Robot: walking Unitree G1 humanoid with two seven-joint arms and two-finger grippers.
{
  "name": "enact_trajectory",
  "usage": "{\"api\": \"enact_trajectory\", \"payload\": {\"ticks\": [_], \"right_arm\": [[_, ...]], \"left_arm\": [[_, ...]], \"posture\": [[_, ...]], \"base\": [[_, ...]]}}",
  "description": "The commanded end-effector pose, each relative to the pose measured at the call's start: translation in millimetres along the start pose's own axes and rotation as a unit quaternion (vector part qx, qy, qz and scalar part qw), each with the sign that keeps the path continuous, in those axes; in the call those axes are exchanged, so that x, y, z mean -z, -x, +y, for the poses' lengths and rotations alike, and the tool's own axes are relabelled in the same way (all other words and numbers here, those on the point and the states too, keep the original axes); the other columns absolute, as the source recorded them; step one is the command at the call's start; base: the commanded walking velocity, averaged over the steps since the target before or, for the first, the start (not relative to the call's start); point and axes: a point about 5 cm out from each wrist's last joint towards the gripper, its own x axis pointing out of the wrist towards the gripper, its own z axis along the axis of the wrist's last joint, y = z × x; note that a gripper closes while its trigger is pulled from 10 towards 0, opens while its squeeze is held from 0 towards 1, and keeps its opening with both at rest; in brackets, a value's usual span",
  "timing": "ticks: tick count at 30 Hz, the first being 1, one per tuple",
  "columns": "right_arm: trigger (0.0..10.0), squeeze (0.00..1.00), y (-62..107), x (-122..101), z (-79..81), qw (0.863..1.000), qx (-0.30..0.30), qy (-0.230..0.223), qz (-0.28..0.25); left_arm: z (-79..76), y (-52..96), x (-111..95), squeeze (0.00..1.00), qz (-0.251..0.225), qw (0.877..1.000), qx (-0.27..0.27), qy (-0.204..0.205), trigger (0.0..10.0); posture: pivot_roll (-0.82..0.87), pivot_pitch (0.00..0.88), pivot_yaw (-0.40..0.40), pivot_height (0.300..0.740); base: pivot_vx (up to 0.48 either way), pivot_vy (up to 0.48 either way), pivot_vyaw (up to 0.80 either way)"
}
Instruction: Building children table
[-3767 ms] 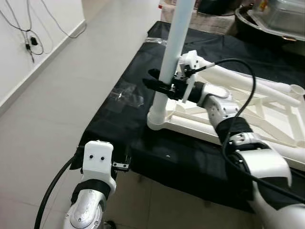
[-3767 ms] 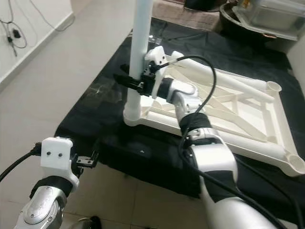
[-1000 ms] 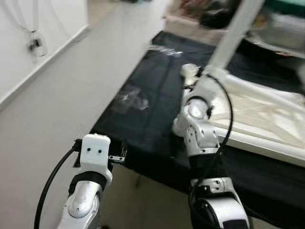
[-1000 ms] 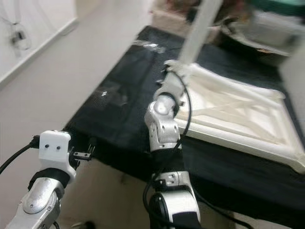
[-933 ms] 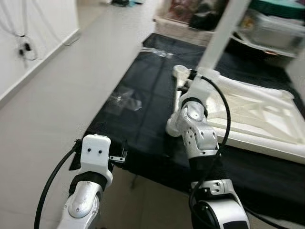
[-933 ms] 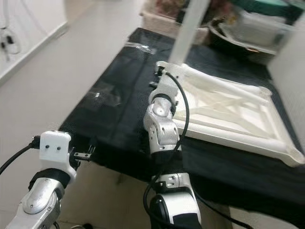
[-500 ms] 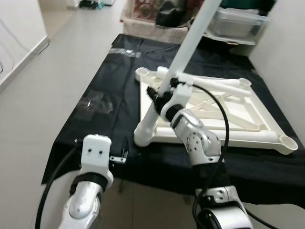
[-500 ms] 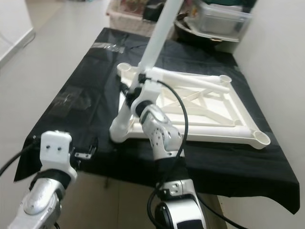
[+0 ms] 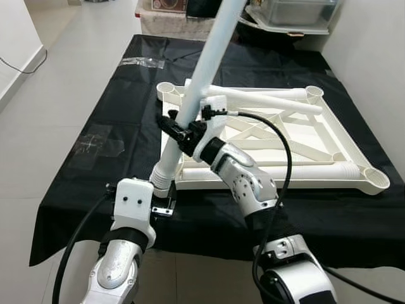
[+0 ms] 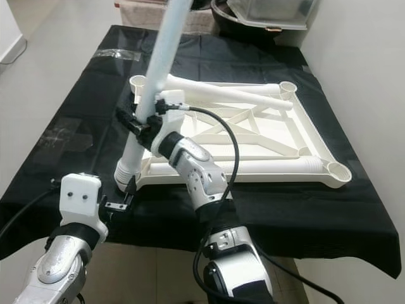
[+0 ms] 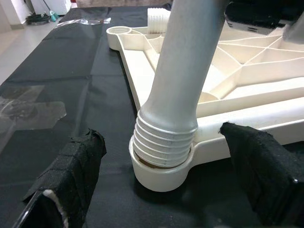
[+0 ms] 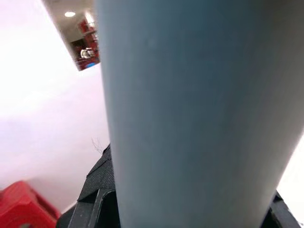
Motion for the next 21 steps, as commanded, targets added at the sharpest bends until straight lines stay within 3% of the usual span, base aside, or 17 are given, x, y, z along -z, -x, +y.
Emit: {"api": "enact_trajectory", "payload": {"ticks": [1, 6, 10, 16, 21], "right_arm": [[10.0, 0.00, 2.8, 24.0, -0.9, 0.997, -0.042, 0.023, 0.061], [10.0, 0.00, 0.5, 20.2, 2.7, 0.992, -0.096, 0.039, 0.066], [10.0, 0.00, -3.8, 18.5, 6.9, 0.978, -0.176, 0.072, 0.090], [10.0, 0.00, -7.9, 15.6, 12.3, 0.962, -0.249, 0.052, 0.097], [10.0, 0.00, -11.5, 16.1, 19.7, 0.942, -0.313, 0.054, 0.109]], "left_arm": [[-0.7, 3.6, 0.9, 0.00, 0.002, 1.000, 0.004, -0.002, 10.0], [-3.2, 5.6, 1.1, 0.00, 0.004, 1.000, 0.016, 0.010, 10.0], [-7.4, 11.8, 2.2, 0.00, 0.010, 0.999, 0.035, 0.018, 10.0], [-8.7, 15.0, 3.3, 0.00, 0.013, 0.999, 0.037, 0.019, 10.0], [-10.7, 16.2, 3.3, 0.00, 0.014, 0.999, 0.041, 0.018, 10.0]], "posture": [[0.10, 0.218, -0.117, 0.740], [0.10, 0.218, -0.117, 0.740], [0.10, 0.226, -0.126, 0.740], [0.10, 0.229, -0.127, 0.740], [0.11, 0.231, -0.129, 0.740]], "base": [[0.000, 0.000, 0.00], [0.000, 0.000, 0.00], [0.000, 0.000, 0.00], [0.000, 0.000, 0.00], [0.000, 0.000, 0.00]]}}
